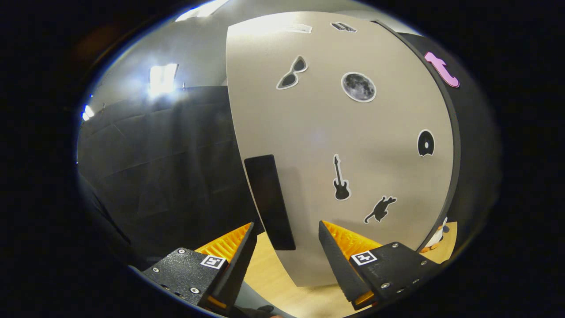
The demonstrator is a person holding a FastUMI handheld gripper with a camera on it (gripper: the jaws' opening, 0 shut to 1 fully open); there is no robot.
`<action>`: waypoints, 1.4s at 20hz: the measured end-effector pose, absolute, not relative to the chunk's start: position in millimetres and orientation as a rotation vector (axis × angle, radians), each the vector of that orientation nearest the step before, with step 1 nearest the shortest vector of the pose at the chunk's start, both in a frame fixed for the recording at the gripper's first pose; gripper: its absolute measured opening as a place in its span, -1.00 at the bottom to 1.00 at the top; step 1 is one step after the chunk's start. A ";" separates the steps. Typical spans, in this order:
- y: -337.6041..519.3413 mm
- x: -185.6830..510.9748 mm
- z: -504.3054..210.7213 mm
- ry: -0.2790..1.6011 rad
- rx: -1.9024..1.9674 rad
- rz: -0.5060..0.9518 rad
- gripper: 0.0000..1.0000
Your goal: Open the shoe cabinet door, grab the shoes and put them into the shoe cabinet, then close the shoe cabinet door.
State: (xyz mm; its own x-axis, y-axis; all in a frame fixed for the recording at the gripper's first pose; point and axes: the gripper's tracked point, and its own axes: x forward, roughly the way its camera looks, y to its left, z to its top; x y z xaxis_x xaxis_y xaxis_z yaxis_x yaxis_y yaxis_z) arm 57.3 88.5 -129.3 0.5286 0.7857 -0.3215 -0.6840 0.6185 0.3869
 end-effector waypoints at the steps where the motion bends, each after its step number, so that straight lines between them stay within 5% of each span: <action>1: 87.0 63.3 -132.3 0.497 0.212 0.857 0.76; 28: 126.2 125.4 -135.2 0.472 0.212 0.589 0.76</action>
State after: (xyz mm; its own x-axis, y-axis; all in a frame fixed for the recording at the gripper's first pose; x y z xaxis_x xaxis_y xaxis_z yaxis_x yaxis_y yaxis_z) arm 125.4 126.2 -135.2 0.7294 0.5779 -0.3660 -0.4828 0.8140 0.3231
